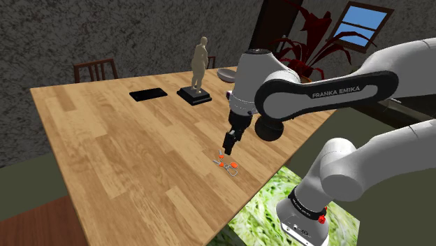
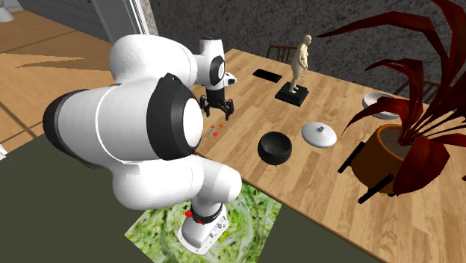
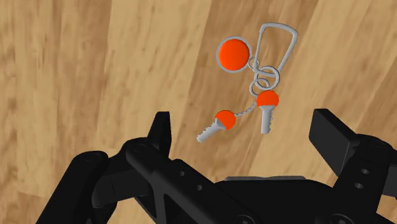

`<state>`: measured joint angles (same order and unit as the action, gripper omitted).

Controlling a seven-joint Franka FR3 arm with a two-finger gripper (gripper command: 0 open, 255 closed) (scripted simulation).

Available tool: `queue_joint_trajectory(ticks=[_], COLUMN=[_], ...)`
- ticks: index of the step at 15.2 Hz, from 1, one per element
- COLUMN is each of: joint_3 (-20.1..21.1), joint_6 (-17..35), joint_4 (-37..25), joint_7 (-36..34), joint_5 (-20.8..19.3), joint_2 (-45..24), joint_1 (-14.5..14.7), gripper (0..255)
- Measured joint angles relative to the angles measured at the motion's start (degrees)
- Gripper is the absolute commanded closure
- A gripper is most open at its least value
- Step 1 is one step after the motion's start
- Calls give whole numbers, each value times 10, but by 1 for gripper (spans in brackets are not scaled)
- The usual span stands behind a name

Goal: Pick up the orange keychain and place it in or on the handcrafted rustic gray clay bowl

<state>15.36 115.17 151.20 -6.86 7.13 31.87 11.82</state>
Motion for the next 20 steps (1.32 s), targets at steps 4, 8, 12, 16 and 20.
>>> queue_joint_trajectory(ticks=[4,8,12,16,20], joint_3=[30,36,41,41,43], joint_6=[69,107,141,144,144], joint_4=[11,31,47,47,45], joint_7=[-2,-2,-4,-5,-4], joint_5=[7,8,8,7,12], joint_2=[-51,-69,-86,-90,-87], joint_1=[19,21,20,19,22], gripper=[0,0,0,0,255])
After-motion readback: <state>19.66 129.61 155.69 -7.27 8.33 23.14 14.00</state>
